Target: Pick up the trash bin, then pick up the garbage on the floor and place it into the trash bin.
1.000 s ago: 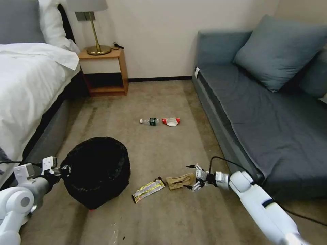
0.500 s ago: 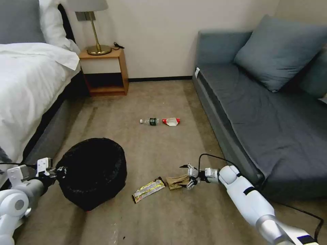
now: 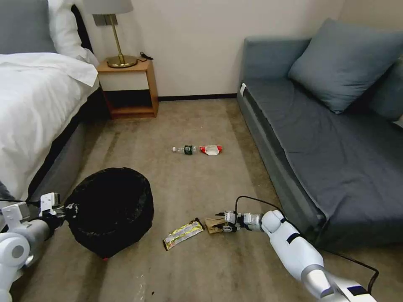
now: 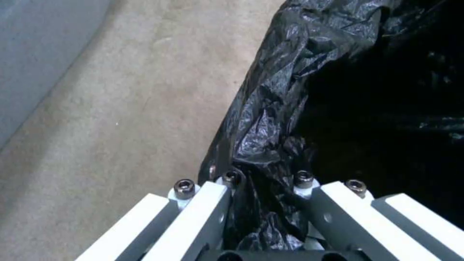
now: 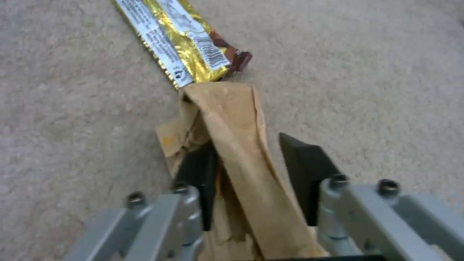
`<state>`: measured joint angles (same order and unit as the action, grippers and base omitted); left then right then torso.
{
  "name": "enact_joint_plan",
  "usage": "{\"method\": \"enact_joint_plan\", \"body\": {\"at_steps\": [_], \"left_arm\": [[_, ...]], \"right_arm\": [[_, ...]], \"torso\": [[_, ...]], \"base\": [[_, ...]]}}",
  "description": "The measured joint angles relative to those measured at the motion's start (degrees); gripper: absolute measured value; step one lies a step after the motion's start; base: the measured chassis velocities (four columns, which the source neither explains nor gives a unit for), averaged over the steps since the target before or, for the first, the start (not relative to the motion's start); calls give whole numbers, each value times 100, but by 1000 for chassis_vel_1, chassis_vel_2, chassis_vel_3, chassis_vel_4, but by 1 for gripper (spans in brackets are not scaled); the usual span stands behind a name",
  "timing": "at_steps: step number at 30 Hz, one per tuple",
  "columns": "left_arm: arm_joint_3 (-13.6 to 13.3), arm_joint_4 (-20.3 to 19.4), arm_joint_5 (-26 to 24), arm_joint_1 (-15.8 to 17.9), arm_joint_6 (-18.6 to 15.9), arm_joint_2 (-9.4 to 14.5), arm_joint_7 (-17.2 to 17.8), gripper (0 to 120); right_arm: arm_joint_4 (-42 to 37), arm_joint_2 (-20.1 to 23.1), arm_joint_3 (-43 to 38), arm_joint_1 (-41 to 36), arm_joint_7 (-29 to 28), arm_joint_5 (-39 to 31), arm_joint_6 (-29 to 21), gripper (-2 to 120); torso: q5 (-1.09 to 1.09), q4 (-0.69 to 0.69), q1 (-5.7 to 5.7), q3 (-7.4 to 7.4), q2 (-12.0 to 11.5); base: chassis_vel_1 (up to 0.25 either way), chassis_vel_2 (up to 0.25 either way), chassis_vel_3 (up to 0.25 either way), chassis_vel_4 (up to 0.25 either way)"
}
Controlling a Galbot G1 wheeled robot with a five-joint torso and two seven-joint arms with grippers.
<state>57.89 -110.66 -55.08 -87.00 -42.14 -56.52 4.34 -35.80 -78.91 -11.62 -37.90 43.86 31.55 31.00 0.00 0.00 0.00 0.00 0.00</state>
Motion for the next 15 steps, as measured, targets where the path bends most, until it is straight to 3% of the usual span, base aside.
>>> {"method": "enact_joint_plan", "body": {"at_steps": [9, 15], "left_arm": [[-19, -30, 3, -23, 0, -21, 0, 4], [-79, -30, 9, 12, 0, -37, 2, 4]], "right_arm": [[1, 36, -43, -48, -120, 63, 38, 1], [-171, 106, -133, -138, -241, -35, 86, 0]], "torso": [[0, 0, 0, 0, 0], [1, 0, 0, 0, 0]], "base": [[0, 0, 0, 0], [0, 0, 0, 0]]}}
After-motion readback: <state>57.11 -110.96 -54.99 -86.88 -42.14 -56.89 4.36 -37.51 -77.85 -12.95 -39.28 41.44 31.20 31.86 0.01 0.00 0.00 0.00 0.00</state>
